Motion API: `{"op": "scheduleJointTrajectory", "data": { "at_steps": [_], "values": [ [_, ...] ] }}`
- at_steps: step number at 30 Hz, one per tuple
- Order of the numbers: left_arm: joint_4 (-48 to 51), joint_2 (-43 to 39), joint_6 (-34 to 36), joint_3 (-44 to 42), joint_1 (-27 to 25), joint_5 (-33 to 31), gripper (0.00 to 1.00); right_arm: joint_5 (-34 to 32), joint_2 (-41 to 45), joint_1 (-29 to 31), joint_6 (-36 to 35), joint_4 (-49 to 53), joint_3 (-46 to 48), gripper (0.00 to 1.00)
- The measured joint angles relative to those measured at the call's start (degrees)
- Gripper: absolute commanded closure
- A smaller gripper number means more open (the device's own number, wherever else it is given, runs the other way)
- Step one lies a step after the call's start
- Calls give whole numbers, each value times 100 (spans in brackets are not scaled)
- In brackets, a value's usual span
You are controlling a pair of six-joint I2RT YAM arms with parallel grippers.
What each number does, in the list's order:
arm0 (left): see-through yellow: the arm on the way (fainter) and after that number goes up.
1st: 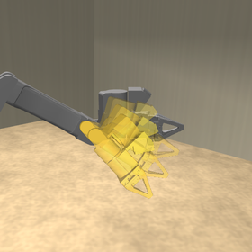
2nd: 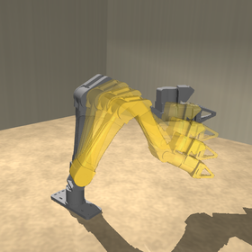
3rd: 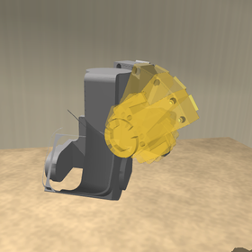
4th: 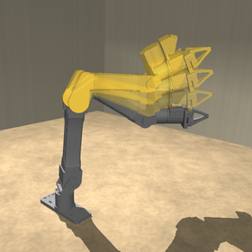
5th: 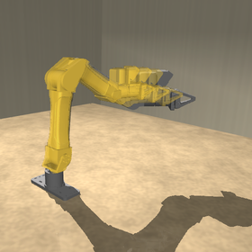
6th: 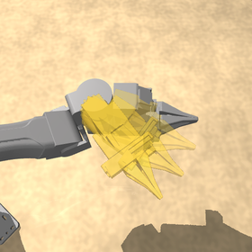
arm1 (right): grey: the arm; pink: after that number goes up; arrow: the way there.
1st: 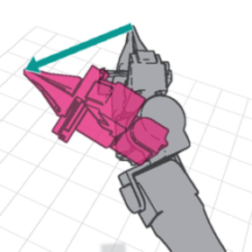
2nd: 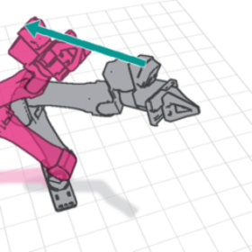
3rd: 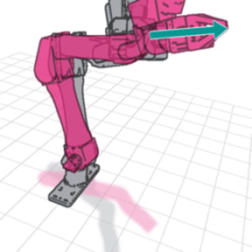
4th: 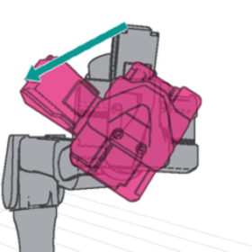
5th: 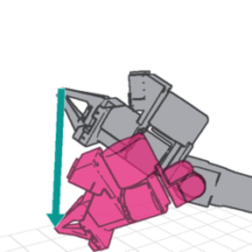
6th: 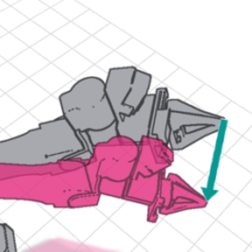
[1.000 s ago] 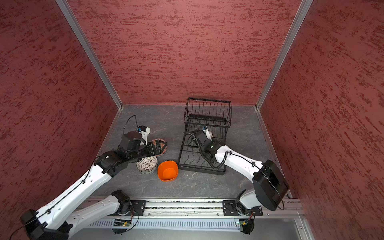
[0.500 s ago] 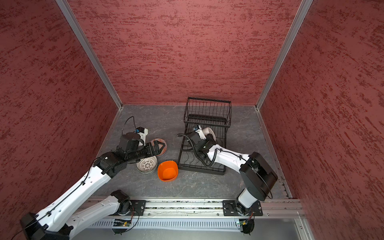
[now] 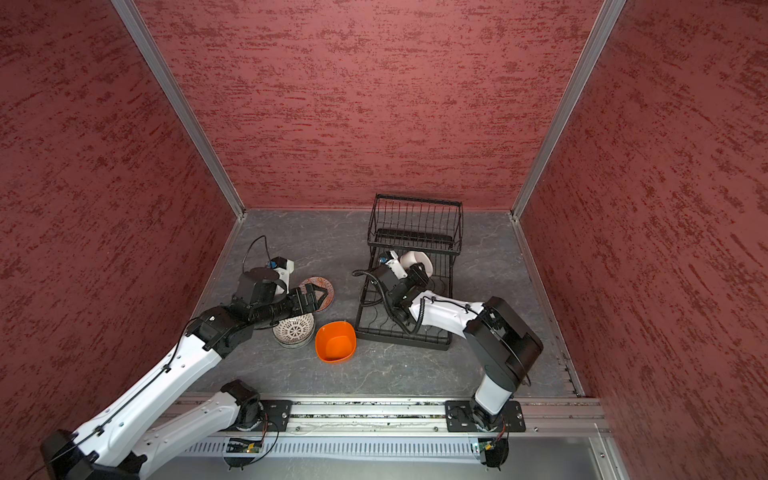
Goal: Load the bowls into the dish rack
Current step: 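Lower the bowl upright into a rack slot with the right gripper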
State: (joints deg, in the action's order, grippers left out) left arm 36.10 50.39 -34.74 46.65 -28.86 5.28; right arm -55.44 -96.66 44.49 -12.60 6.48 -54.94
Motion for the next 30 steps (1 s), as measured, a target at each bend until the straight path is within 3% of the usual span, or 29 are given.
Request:
{"op": "scheduleJointTrajectory", "data": {
  "at_steps": [18, 30],
  "values": [
    [-7, -116, 9, -131, 70, 72, 0, -286, -752, -597, -1405, -1486, 127, 65],
    [2, -164, 9, -192, 118, 81, 0, -479, -1493, -955, -3141, -3279, 109, 65]
  ]
}}
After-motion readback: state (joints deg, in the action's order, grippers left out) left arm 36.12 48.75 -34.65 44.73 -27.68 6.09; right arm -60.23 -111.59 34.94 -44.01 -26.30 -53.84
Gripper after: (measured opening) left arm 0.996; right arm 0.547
